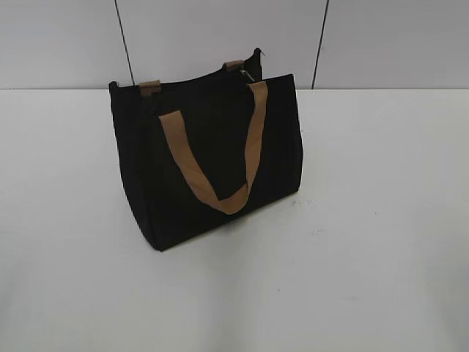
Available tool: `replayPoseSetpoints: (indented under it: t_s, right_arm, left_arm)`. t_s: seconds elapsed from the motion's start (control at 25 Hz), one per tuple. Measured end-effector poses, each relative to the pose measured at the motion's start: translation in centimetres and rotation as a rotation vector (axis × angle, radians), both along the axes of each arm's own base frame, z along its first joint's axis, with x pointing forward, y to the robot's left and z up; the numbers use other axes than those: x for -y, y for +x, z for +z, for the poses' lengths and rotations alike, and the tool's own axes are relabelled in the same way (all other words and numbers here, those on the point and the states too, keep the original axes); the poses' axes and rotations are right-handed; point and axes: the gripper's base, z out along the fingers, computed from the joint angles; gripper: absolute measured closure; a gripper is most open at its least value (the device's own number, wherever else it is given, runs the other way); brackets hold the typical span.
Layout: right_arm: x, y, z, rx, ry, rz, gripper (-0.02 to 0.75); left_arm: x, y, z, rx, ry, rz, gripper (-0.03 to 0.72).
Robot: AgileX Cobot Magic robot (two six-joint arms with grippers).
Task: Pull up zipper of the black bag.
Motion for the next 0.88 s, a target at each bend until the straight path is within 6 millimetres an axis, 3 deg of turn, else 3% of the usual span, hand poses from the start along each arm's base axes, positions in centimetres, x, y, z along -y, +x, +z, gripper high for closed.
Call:
replayPoseSetpoints:
  t_s: [0.44, 0.88]
  right_arm:
    - [0.0, -3.1, 0.1, 0.205, -0.001, 0.0, 0.26]
    - [0.0, -3.1, 0.1, 0.207, 0.006, -0.003, 0.26]
  left_arm:
    - [0.0, 0.0, 0.0, 0.0, 0.0, 0.0, 0.252]
    - [0.0, 0.0, 0.0, 0.001, -0.001, 0.0, 0.252]
